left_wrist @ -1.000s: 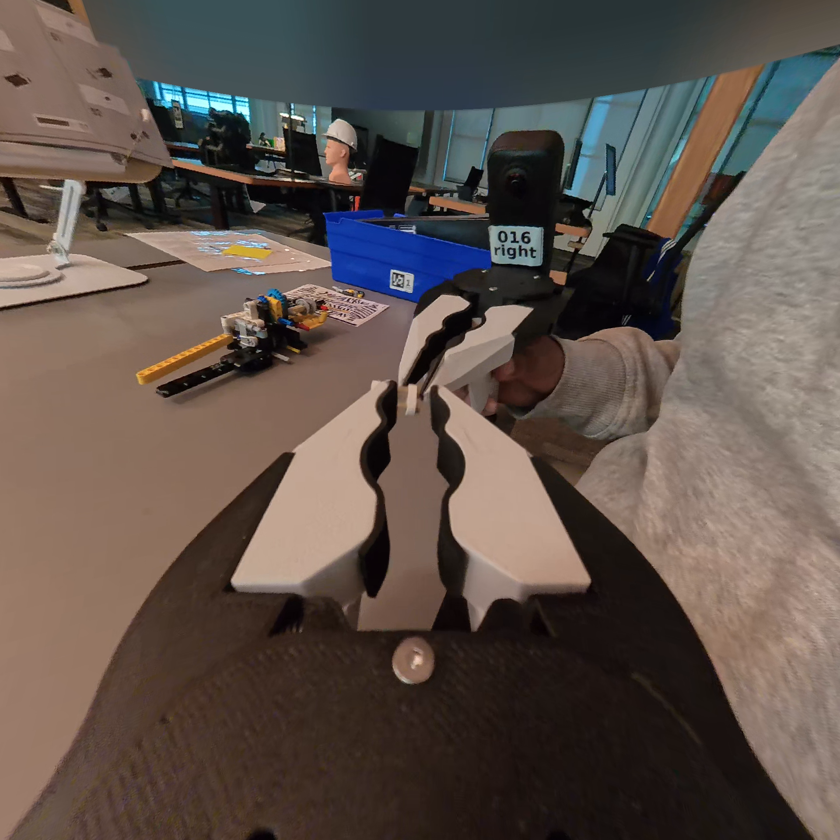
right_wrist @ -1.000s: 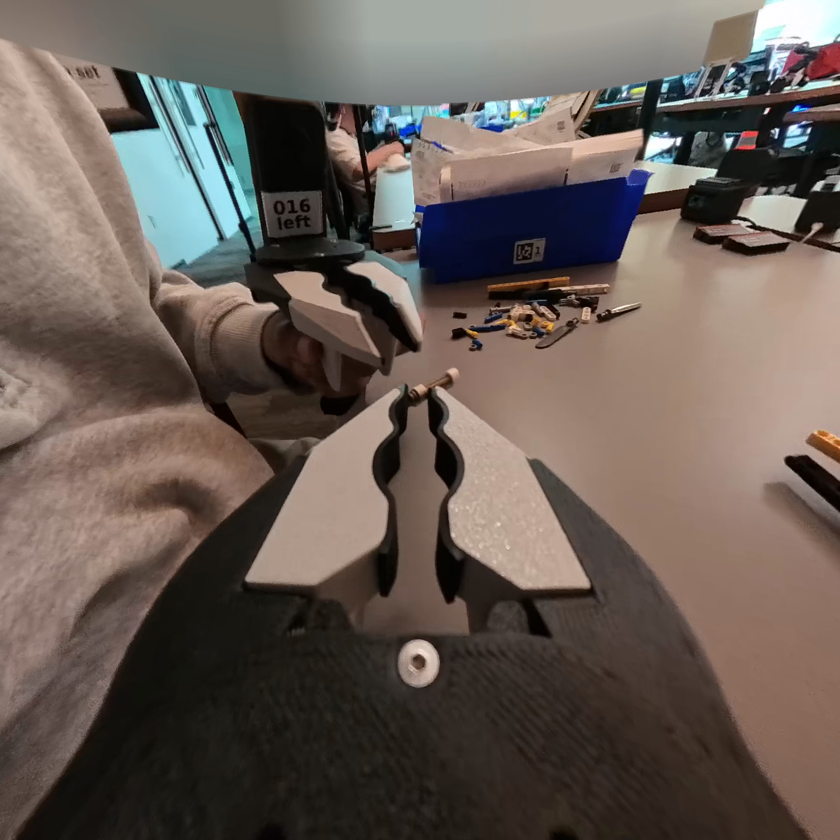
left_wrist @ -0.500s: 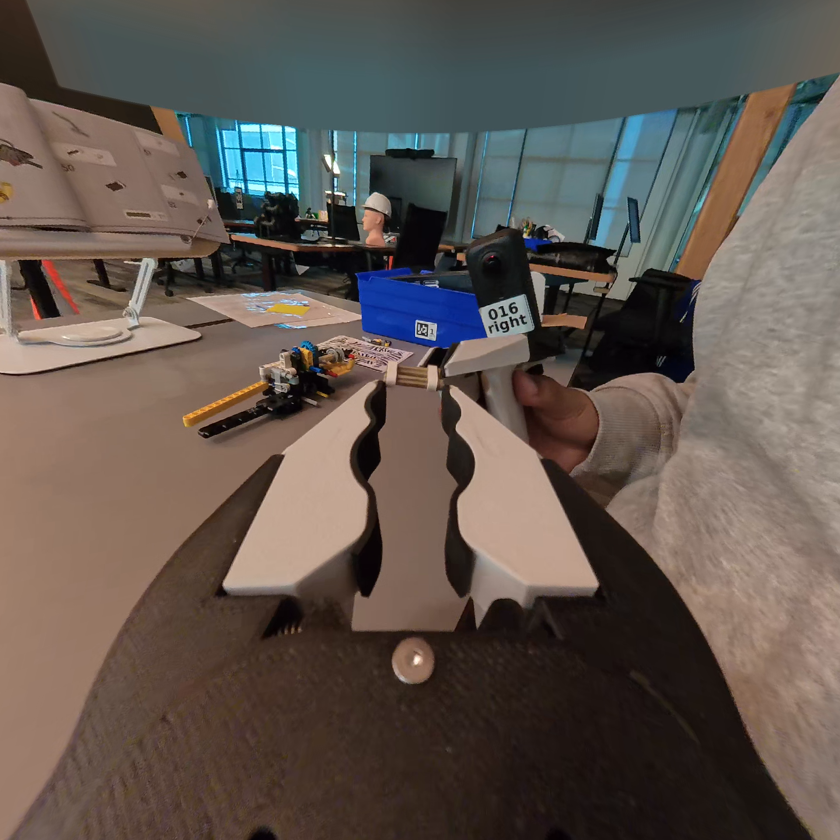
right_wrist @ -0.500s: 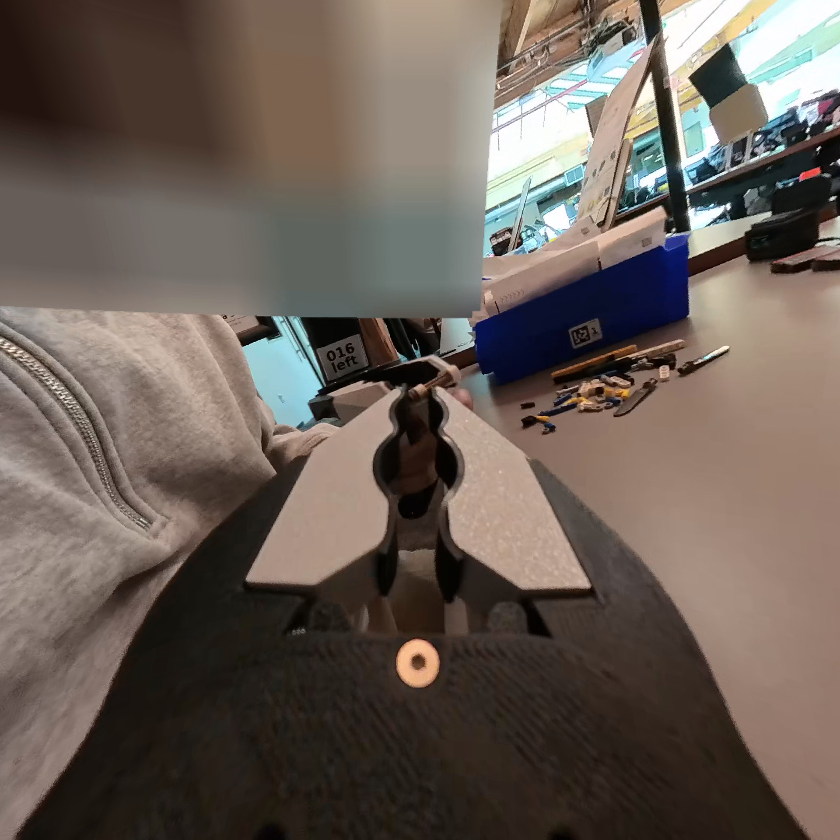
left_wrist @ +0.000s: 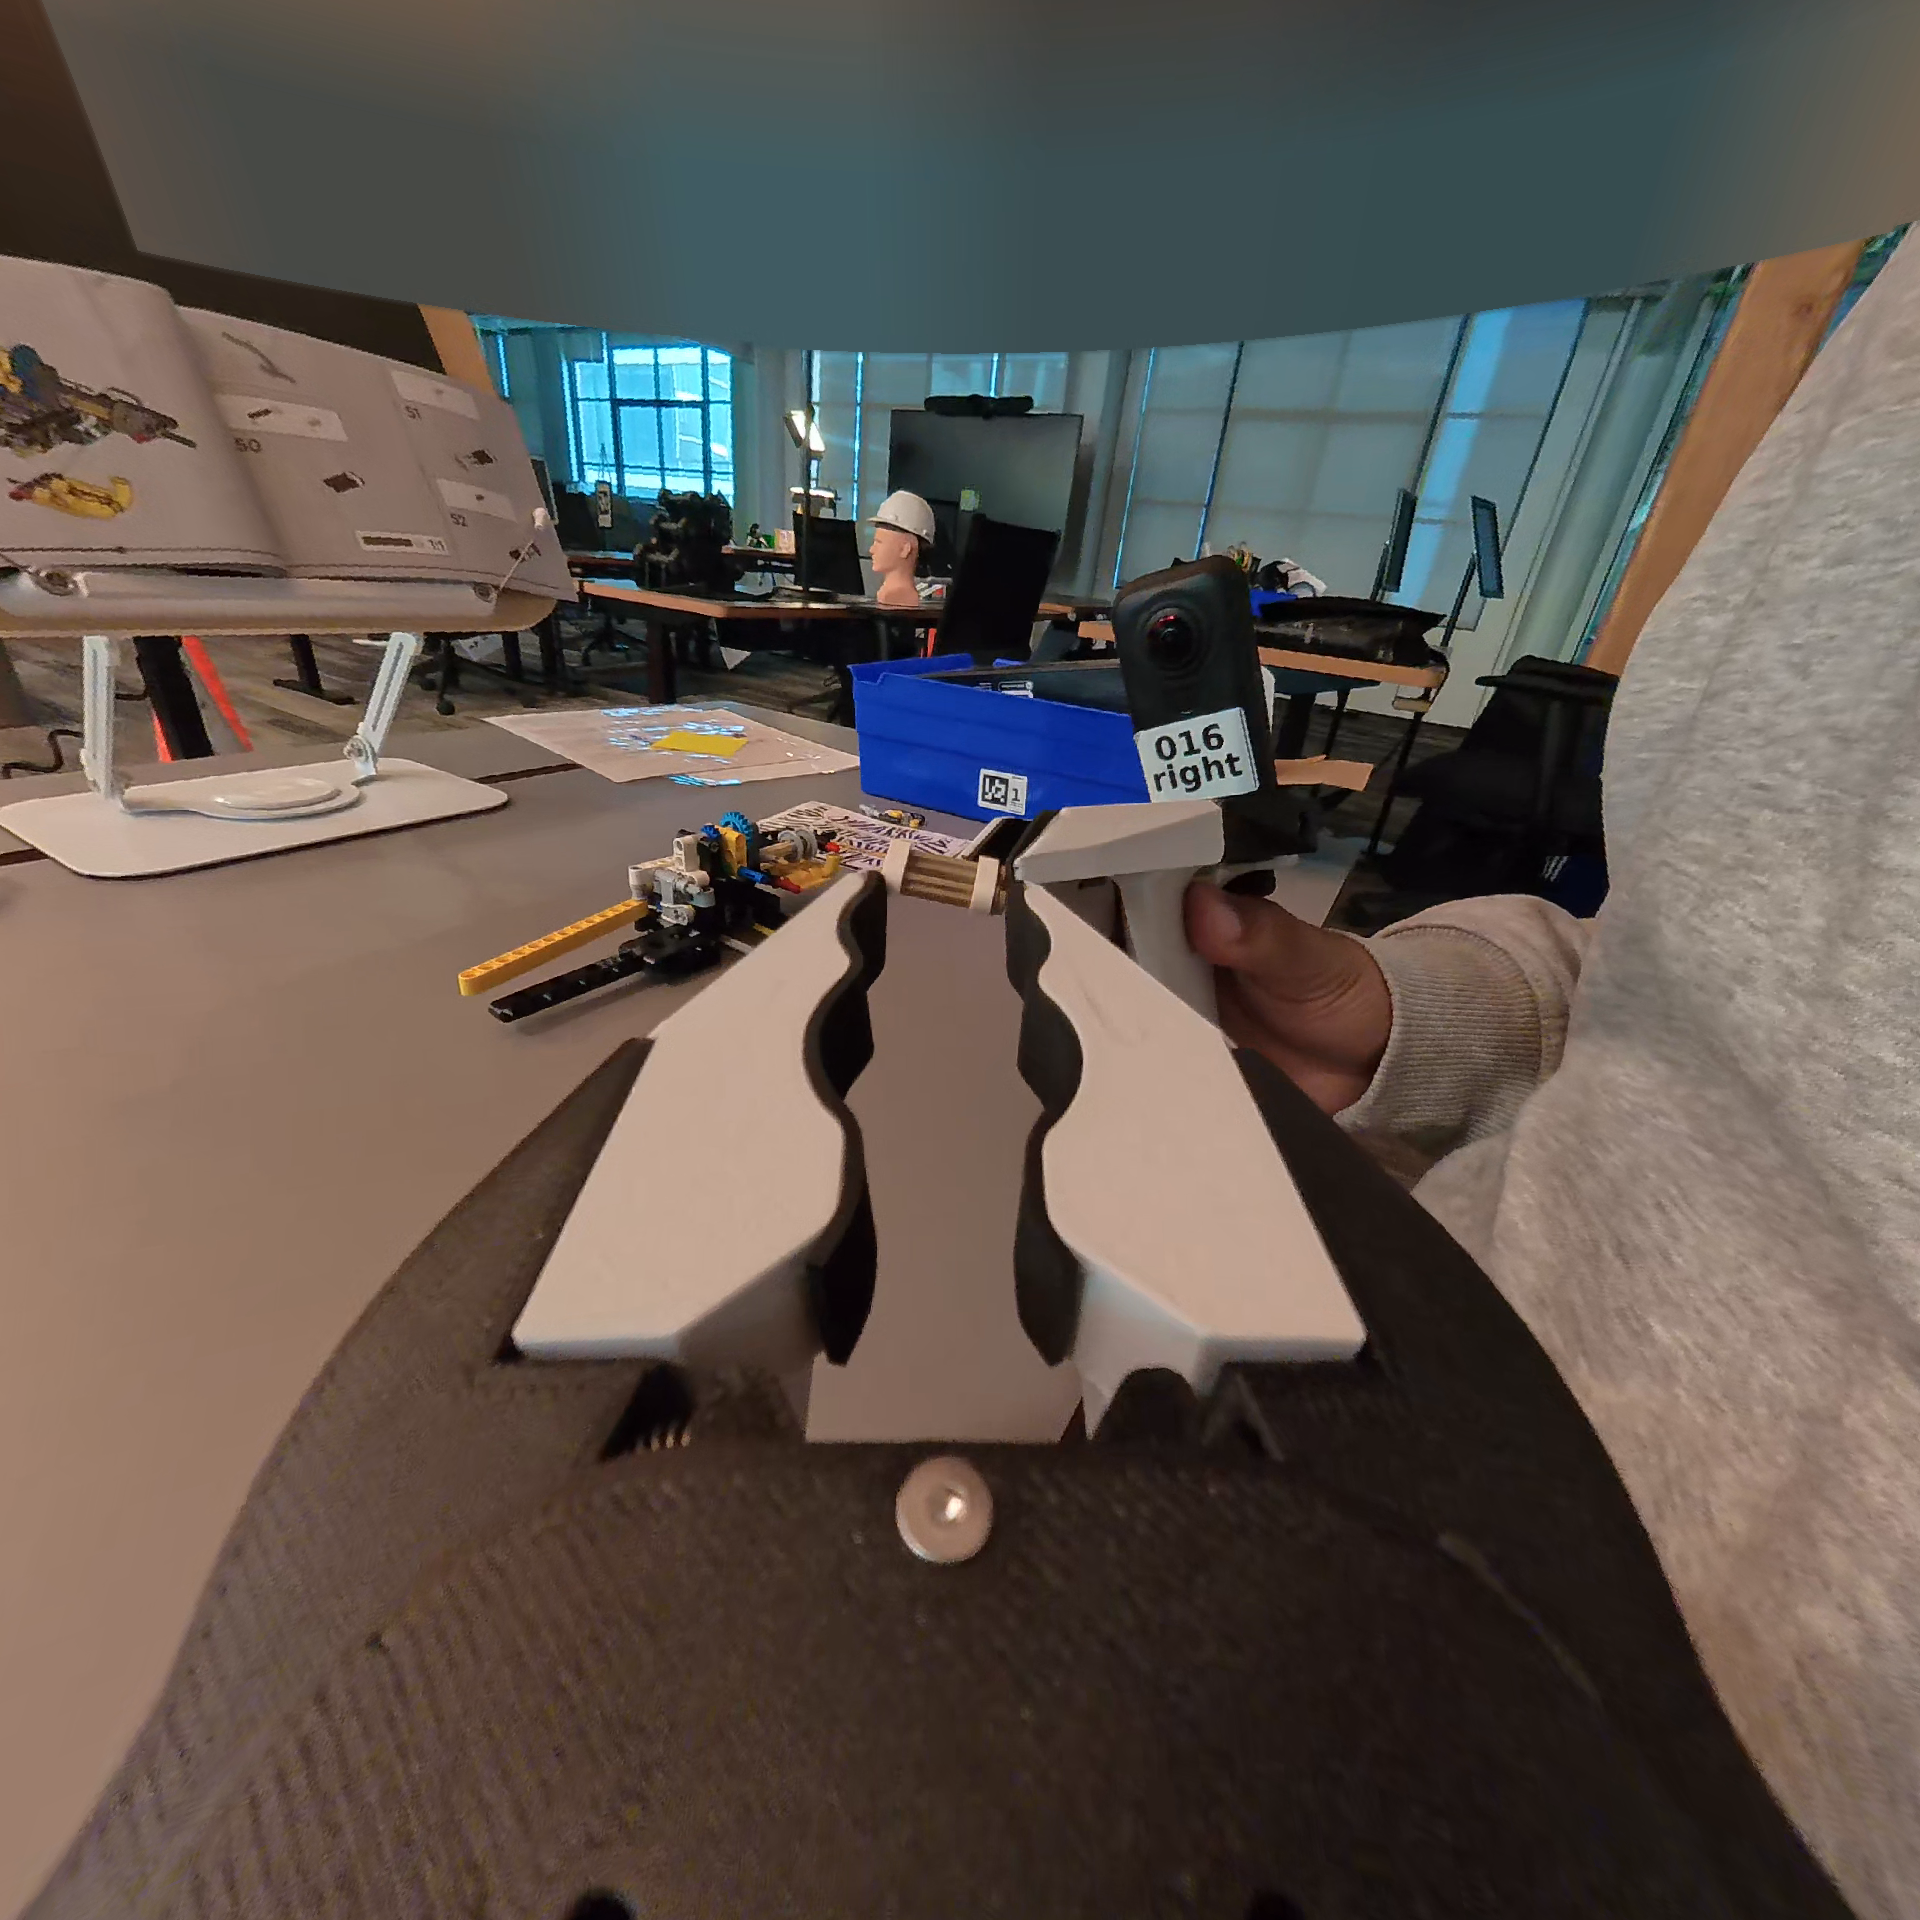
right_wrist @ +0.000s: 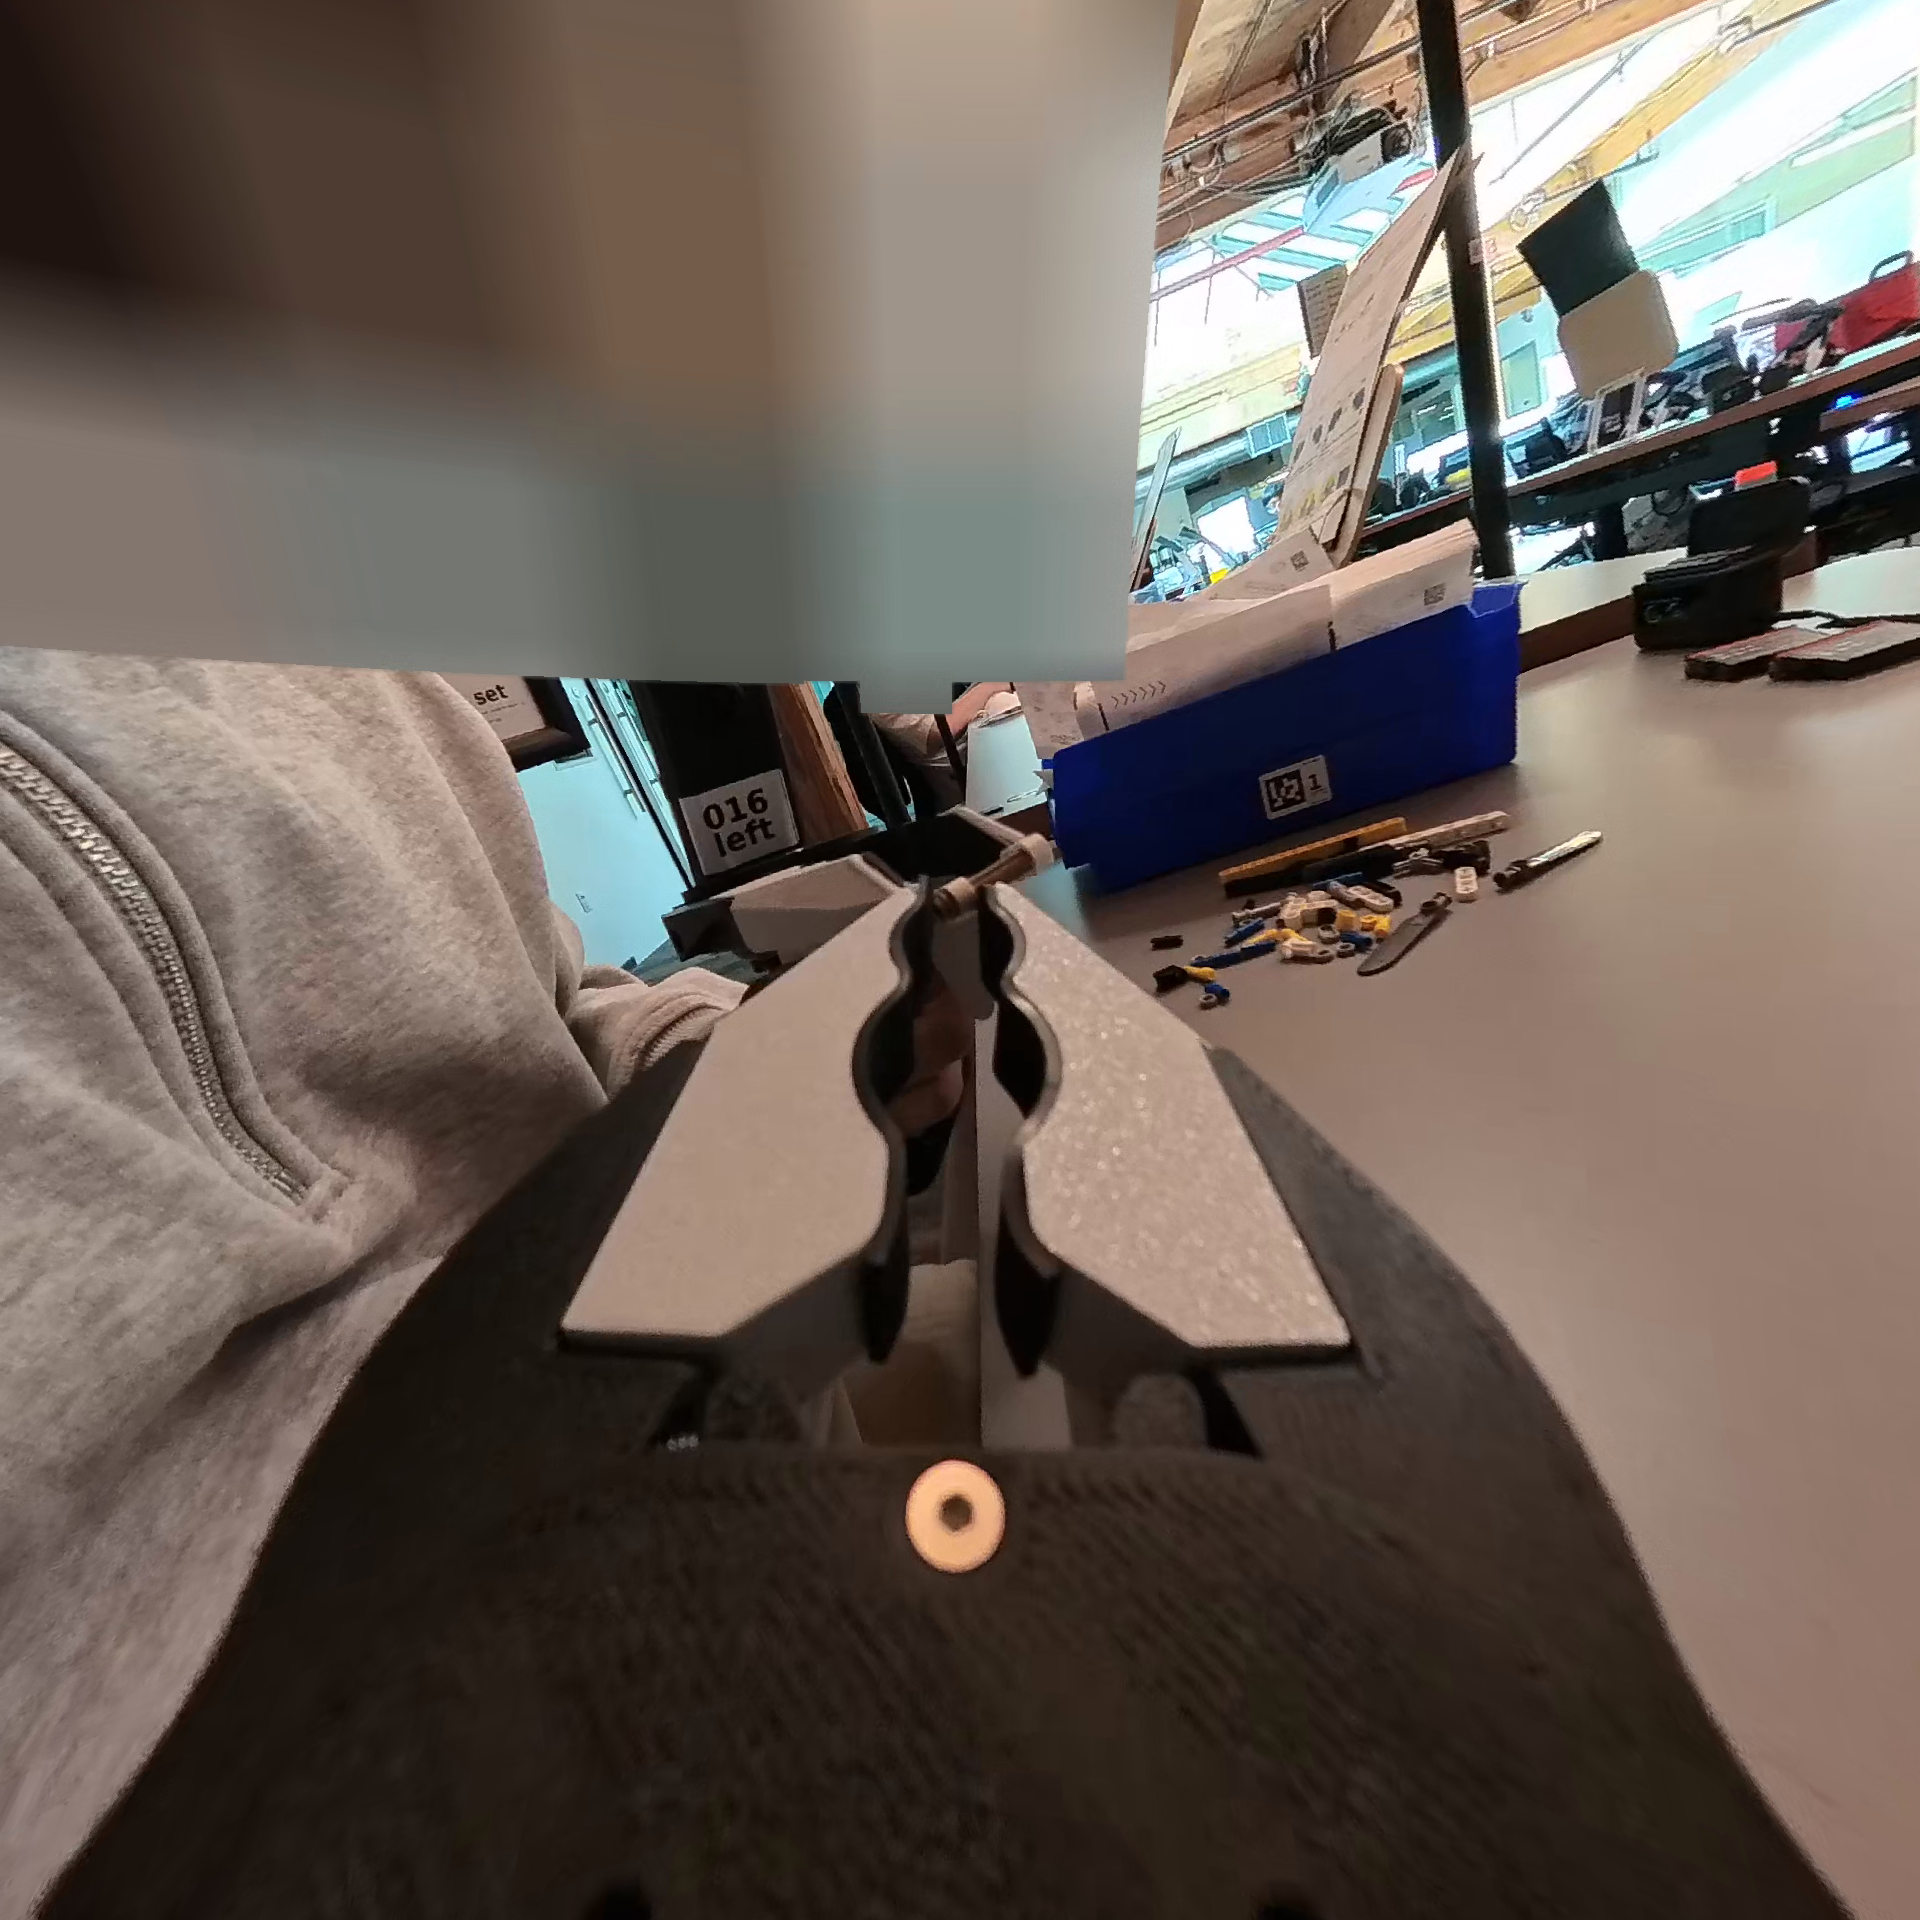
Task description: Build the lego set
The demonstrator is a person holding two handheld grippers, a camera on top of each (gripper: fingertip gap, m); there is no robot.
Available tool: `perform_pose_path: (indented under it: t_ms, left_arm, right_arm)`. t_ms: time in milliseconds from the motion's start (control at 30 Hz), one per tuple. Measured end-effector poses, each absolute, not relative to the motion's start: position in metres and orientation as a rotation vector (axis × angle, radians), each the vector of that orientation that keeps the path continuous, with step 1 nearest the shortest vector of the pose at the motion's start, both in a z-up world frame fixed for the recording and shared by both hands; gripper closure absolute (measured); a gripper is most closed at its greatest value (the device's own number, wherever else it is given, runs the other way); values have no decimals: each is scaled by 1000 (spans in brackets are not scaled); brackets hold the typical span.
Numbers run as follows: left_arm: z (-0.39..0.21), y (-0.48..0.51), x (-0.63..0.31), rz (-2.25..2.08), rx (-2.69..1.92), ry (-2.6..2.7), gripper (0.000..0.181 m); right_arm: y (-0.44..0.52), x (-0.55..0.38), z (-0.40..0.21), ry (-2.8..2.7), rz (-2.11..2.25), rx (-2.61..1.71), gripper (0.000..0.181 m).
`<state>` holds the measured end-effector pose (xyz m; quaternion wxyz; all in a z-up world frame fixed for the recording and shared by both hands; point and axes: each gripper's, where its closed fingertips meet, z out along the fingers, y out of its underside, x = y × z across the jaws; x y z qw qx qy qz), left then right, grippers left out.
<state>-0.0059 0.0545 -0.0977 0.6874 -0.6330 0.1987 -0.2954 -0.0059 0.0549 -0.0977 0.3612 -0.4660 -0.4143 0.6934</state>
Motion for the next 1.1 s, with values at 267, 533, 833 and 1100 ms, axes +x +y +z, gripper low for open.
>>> perform_pose_path:
  t_ms: [267, 533, 833, 1100]
  left_arm:
    - [-100, 57, -6, -665, -1424, 453, 161]
    - [-103, 57, -7, -663, -1434, 470, 161]
    - [-108, 57, -6, -656, -1458, 504, 161]
    - [-113, 58, -6, -663, -1495, 507, 160]
  right_arm:
    - [55, -6, -100, -1071, 1806, -1216, 175]
    - [53, -7, -101, -1086, 1810, -1221, 175]
    - [52, -6, -104, -1112, 1821, -1239, 175]
    - [53, -5, -106, -1109, 1846, -1271, 175]
